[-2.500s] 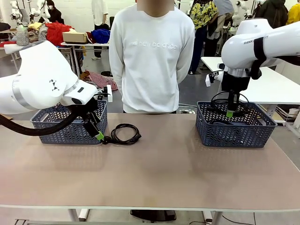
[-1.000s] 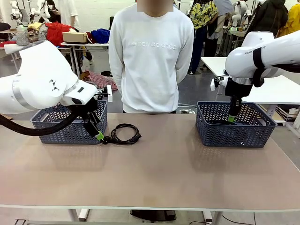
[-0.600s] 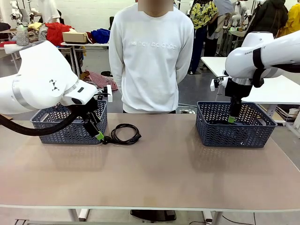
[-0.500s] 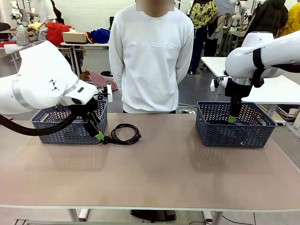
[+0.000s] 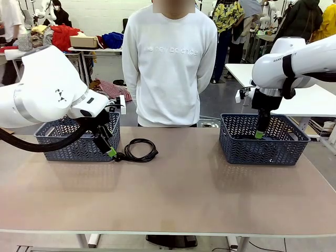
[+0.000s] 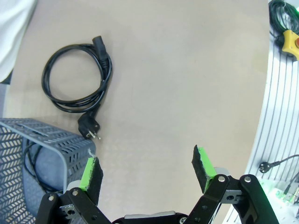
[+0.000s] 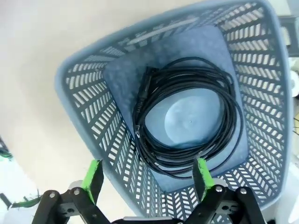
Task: Organize the cables according to human instructions.
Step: Pick up a bundle of cables and place it in the basket indicated by the human.
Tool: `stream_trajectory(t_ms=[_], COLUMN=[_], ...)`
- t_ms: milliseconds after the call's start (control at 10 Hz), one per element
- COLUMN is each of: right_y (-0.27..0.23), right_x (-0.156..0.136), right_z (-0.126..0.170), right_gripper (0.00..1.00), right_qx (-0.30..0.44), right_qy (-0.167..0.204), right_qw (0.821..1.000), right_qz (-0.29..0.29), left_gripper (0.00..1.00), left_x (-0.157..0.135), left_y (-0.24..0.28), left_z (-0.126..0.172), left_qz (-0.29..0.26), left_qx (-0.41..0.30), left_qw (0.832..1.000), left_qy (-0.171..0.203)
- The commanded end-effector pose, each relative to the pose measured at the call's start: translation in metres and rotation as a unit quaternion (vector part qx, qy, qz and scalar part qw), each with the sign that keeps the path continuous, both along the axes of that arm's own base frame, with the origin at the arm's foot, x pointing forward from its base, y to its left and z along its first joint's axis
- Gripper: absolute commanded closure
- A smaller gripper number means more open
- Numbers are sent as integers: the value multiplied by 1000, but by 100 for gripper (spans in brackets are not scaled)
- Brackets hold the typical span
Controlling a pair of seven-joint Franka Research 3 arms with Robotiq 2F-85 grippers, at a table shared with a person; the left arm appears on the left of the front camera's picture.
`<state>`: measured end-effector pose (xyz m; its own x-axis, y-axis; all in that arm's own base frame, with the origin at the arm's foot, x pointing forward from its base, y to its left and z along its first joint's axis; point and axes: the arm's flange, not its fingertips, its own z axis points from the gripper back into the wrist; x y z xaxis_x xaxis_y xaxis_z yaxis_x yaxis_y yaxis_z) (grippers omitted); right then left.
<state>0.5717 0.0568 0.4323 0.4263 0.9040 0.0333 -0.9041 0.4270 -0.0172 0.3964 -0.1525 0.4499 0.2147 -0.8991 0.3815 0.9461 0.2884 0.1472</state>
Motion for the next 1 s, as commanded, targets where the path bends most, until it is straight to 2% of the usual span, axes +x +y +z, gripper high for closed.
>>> stream_trajectory(t_ms=[0, 100, 300, 700, 900], right_y=[0, 0, 17, 64, 93], right_x=[-1, 0, -6, -47, -70], right_z=[3, 0, 6, 25, 31], right_gripper=[0, 0, 0, 0, 0], right_qx=[-2, 0, 50, 101, 112], right_qy=[-3, 0, -17, -45, -58], right_qw=[1000, 1000, 998, 990, 988], right_qz=[10, 0, -32, -85, -93], left_gripper=[0, 0, 0, 0, 0], left_x=[-2, -2, -2, -2, -2], left_y=[0, 0, 0, 0, 0], left_z=[1, 1, 1, 1, 1], left_qz=[5, 5, 5, 5, 5], left_qx=[1, 1, 1, 1, 1], left_qw=[1000, 1000, 1000, 1000, 1000], left_qy=[-1, -1, -1, -1, -1])
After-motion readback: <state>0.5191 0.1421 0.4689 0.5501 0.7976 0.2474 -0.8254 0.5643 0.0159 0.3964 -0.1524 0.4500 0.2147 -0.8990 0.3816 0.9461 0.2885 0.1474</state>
